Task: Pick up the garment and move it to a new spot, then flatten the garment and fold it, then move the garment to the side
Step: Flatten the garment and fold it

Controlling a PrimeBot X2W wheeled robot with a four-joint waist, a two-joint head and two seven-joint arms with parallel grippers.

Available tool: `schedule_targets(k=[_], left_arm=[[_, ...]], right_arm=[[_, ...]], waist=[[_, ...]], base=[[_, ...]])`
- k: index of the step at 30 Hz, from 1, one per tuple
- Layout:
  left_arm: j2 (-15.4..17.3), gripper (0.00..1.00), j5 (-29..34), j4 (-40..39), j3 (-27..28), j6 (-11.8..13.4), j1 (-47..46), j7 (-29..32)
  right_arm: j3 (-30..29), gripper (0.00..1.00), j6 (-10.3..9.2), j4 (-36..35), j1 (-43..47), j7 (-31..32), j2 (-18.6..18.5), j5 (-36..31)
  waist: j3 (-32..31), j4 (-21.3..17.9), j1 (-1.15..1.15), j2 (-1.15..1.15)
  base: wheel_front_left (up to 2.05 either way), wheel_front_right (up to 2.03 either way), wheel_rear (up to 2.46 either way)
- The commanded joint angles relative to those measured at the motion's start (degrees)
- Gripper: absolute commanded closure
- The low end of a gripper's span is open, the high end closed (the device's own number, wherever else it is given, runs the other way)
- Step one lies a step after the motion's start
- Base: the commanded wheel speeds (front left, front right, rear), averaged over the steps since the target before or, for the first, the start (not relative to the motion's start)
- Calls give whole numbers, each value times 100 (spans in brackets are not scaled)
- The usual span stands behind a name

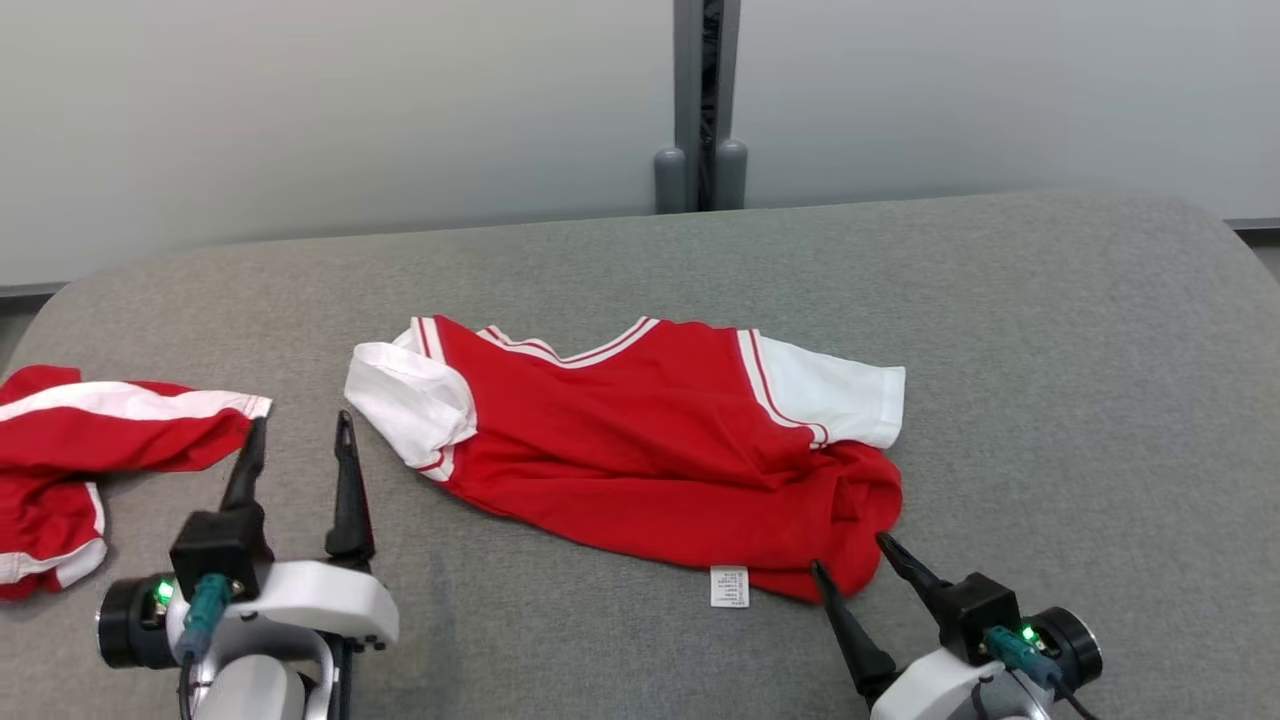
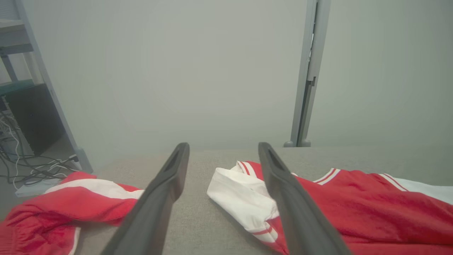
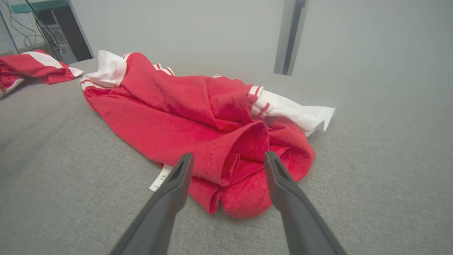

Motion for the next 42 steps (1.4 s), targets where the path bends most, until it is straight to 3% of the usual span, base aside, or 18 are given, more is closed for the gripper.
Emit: schedule_targets(k=[1, 8, 11, 12, 13, 20, 29, 38, 42], left_arm=[[-81, 0, 66, -147, -7, -44, 190, -8], [-380, 0, 266, -534, -128, -123, 697, -7], [-463, 0, 356, -637, -202, -122, 790, -7], [-469, 0, 380, -652, -210, -118, 807, -8], [-472, 0, 391, -659, -217, -113, 823, -7], [-518, 0, 394, -719, -139, -43, 903, -7], [-540, 0, 372, -750, -119, -59, 924, -8], [-544, 0, 451, -716, -165, -123, 901, -8], [-545, 0, 464, -702, -199, -153, 883, -7]], right_arm=[[-77, 0, 10, 192, -120, -24, 6, -29], [-107, 0, 10, 930, -403, -22, 80, 59], [-89, 61, 10, 1420, -581, -23, 96, 104], [-83, 95, 10, 1508, -627, -23, 102, 120], [-77, 100, 10, 1560, -662, -23, 103, 140], [-423, 100, 10, 1330, -669, -23, 27, 214], [-1215, 100, 6, 383, -356, -23, -560, 337], [-1261, 100, 6, -152, -236, -23, -1193, 473], [-1052, 100, 6, 96, -513, 77, -1278, 655]], waist=[[-37, 207, 0, 0], [-65, 614, 0, 0], [-38, 774, 0, 0], [-35, 798, 0, 0], [-31, 813, 0, 0], [-22, 731, 0, 0], [-27, 377, 0, 0], [-105, 198, 0, 0], [-120, 164, 0, 0]], base=[[0, 0, 0], [0, 0, 0], [0, 0, 0], [0, 0, 0], [0, 0, 0], [0, 0, 0], [0, 0, 0], [0, 0, 0], [0, 0, 0]])
